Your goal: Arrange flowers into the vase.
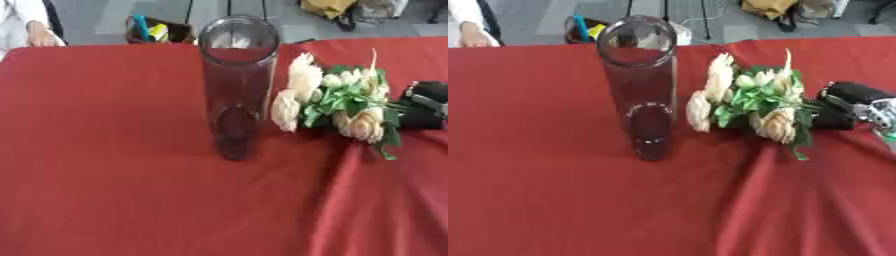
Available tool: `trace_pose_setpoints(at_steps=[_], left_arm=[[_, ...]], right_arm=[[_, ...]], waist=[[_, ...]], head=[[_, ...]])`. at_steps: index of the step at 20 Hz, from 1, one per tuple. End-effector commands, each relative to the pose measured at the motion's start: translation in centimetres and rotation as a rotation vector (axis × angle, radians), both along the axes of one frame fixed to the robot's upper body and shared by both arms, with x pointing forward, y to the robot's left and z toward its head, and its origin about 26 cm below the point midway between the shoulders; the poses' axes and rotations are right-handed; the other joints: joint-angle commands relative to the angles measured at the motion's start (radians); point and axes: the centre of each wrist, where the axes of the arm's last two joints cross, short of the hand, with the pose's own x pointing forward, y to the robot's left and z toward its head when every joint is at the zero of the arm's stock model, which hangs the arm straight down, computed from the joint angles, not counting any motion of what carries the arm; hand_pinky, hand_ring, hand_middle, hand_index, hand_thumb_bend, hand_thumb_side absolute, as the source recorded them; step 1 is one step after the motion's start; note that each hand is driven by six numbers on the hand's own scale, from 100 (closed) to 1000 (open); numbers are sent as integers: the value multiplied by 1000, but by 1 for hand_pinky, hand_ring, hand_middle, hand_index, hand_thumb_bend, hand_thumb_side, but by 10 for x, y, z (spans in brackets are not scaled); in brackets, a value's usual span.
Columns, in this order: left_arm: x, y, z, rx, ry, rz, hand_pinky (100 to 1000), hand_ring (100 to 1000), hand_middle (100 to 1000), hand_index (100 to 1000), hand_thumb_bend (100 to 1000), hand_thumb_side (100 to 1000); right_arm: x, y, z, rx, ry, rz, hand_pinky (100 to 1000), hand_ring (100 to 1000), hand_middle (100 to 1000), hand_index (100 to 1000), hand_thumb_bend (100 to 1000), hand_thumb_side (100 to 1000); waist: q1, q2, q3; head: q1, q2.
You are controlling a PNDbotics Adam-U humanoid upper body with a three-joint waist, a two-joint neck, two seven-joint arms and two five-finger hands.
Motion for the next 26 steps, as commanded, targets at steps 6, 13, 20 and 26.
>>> trace_pose_setpoints(at_steps=[6,13,20,26], left_arm=[[-3,2,10,40,-26,1,723,870,861,960,100,970],[-3,2,10,60,-14,0,723,870,860,962,100,970],[-4,3,10,66,-7,2,722,869,860,962,100,968],[-4,3,10,71,-4,3,723,869,860,963,100,969]], right_arm=[[-1,-3,17,0,-32,23,157,100,100,100,100,877],[-1,0,32,25,-39,65,223,100,100,100,100,942],[-4,-1,42,60,-2,78,238,100,100,100,100,974],[-6,2,48,68,-12,77,241,100,100,100,100,981]], waist=[[-4,-26,1],[-8,-35,-7],[-11,-42,-12],[-11,-44,-16]], head=[[4,-6],[6,-6],[9,-7],[13,-5]])
